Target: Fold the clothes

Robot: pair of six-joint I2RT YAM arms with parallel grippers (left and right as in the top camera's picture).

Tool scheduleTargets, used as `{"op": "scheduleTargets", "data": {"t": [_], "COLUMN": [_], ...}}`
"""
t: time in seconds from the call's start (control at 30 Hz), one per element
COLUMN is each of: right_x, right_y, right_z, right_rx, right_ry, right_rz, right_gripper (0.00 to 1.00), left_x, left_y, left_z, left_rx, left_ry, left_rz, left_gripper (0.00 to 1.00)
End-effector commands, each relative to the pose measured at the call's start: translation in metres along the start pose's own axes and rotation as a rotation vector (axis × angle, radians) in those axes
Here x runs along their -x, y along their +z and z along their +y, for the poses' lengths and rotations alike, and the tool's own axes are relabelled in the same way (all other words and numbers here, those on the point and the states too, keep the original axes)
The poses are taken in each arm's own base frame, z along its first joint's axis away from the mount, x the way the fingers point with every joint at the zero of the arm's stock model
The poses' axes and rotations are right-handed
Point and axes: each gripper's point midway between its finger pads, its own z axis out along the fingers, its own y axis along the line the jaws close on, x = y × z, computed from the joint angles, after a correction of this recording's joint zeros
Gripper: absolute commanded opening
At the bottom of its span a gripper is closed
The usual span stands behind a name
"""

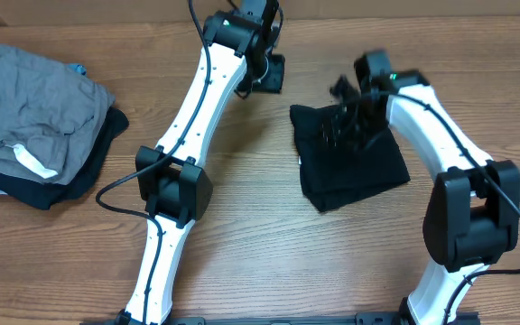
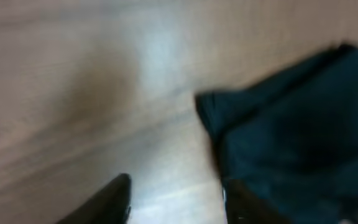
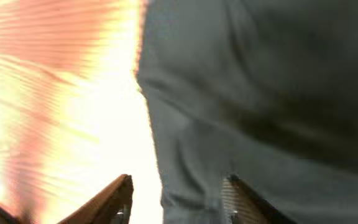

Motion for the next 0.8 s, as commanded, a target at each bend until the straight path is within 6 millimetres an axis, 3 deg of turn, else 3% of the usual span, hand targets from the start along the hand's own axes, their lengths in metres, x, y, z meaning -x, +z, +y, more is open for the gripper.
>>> {"op": "scheduleTargets", "data": {"t": [0.0, 0.1, 0.23, 0.33, 0.43, 0.77], "right_x": [0.033, 0.037, 0.034, 0.037, 0.033, 0.001], "right_y": [-0.041, -0.047, -0.044, -0.035, -0.017, 0.051], "right_z": [-0.001, -0.031, -0.058, -0.068, -0.077, -0.108], "right_rx": [-0.043, -0.147, -0.21, -0.212, -0.212, -0.21], "right_ry": [-0.021, 0.014, 0.052, 0.057, 0.055, 0.054], "right_rz": [-0.131, -0.152, -0.154, -0.179, -0.188, -0.196], "right_gripper": [0.58, 0.63, 0.52, 0.34, 0.2, 0.18], "left_x": [-0.03, -0.053, -0.082, -0.097, -0.101, -0.098], "left_y": [0.02, 0.043, 0.072, 0.09, 0.103, 0.115], "left_z": [-0.018, -0.023, -0.03, -0.037, -0.039, -0.064], "left_rx": [-0.142, -0.216, -0.3, -0.355, -0.35, -0.372], "left_ry": [0.01, -0.005, -0.032, -0.036, -0.044, -0.014], "left_rz": [0.144, 0.244, 0.344, 0.378, 0.372, 0.322], "left_gripper": [0.77, 0.87, 0.88, 0.87, 0.89, 0.92]}}
